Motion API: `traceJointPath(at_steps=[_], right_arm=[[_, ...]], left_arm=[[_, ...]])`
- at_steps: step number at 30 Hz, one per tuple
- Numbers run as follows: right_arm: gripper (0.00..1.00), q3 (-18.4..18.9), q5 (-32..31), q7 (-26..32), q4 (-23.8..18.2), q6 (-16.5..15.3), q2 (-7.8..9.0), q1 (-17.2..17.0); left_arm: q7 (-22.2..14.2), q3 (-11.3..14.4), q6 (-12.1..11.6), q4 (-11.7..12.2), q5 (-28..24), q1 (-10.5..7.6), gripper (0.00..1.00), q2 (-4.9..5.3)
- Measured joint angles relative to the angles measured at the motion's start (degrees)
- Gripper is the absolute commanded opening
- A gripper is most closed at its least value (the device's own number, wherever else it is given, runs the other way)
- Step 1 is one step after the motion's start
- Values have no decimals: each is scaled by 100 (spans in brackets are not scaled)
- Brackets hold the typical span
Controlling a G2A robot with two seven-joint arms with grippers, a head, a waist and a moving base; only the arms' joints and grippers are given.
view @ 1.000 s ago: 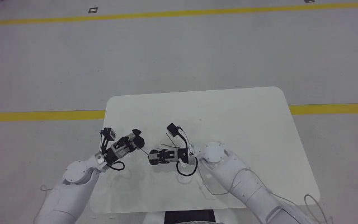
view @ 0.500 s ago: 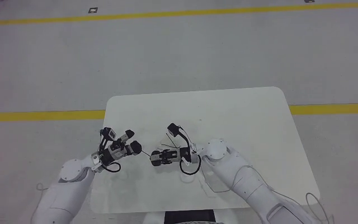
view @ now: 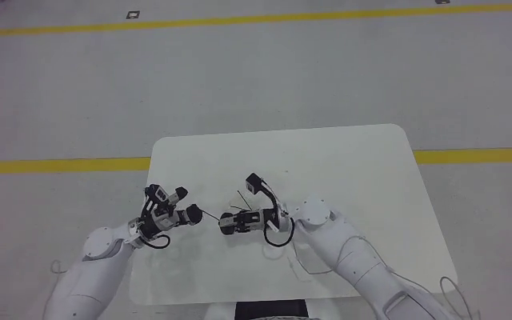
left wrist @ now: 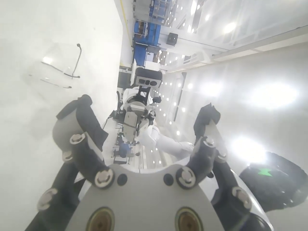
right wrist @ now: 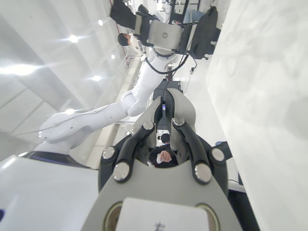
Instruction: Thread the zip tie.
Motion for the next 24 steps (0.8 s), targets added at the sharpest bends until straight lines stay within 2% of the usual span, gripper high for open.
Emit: traceJointPath(at_steps=[6,8,11,16,19,24], right_arm=[[0,87,659,773,272,0,-41,117],[0,65,805,988,385,0,-74,169],[0,10,942,1214,589,0,-130,270],[0,8,935,1210,602,0,-132,279],[0,-7,936,1162,564,35,-132,248],[0,-54,1078,1258,476,125,-119,194]], left_arm=[[-1040,156,201,456,-481,-267,100,-29],[-1212,259,265,527,-538,-354,100,-43],[-1212,367,193,523,-431,-418,100,-40],[-1204,362,198,519,-435,-413,100,-40],[-1050,416,311,447,-450,-410,100,-53],[-1215,575,526,334,-675,-431,100,-57]])
